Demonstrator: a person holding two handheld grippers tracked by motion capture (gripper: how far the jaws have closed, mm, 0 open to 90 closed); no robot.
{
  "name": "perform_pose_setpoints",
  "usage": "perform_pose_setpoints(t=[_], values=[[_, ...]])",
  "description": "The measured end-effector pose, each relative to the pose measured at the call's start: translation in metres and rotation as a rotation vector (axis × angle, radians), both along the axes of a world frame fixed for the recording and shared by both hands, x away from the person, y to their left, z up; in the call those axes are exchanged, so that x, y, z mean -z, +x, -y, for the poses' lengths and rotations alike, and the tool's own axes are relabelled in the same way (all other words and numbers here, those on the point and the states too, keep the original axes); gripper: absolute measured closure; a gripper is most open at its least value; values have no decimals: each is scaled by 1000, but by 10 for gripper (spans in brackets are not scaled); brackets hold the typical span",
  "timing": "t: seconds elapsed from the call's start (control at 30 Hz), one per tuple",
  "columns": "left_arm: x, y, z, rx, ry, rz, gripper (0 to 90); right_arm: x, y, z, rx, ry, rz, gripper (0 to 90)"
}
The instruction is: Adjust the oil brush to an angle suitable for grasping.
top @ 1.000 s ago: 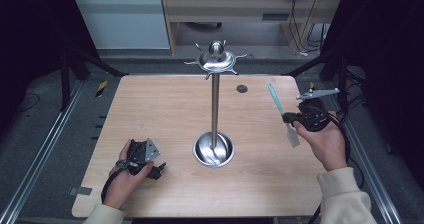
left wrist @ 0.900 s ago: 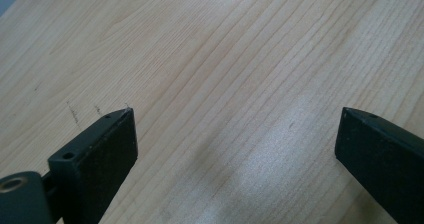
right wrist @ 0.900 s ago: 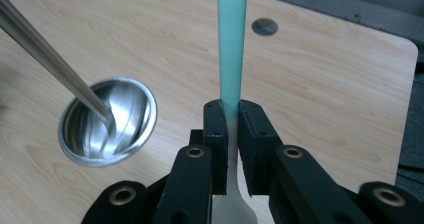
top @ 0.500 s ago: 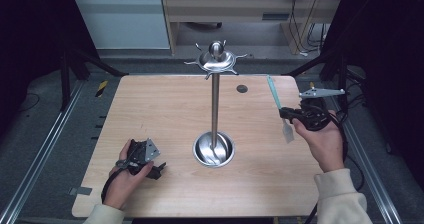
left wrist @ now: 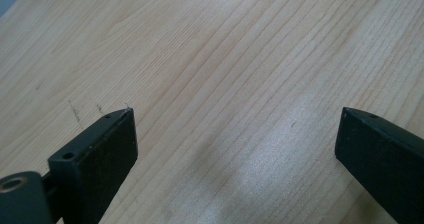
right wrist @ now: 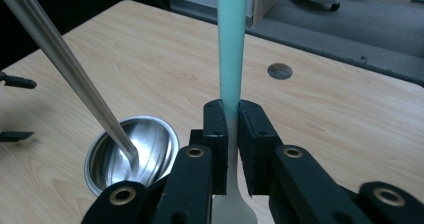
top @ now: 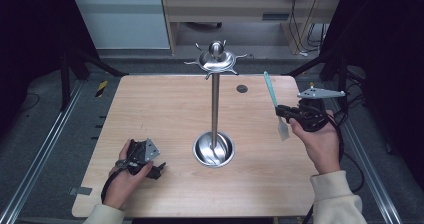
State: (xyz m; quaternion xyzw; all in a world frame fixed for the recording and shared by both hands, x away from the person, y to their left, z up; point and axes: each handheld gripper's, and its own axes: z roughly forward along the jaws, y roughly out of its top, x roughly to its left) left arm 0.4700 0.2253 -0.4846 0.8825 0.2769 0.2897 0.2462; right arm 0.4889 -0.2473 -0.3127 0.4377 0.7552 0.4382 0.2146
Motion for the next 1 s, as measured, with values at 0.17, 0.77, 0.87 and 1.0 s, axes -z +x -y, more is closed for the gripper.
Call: perform_pose_setpoints(t=[0.17, 0.77, 0.87, 1.0], values=[[0, 0, 0, 0, 0, -1, 31, -6, -3, -2, -7, 16, 26, 831], [0, 0, 0, -1, -4, -6, 31, -26, -15, -16, -48, 76, 136, 830], [0, 0, 0, -2, -3, -6, 31, -28, -18, -17, -53, 86, 148, 830], [0, 0, 0, -1, -1, -3, 31, -30, -24, -19, -64, 93, 161, 830]])
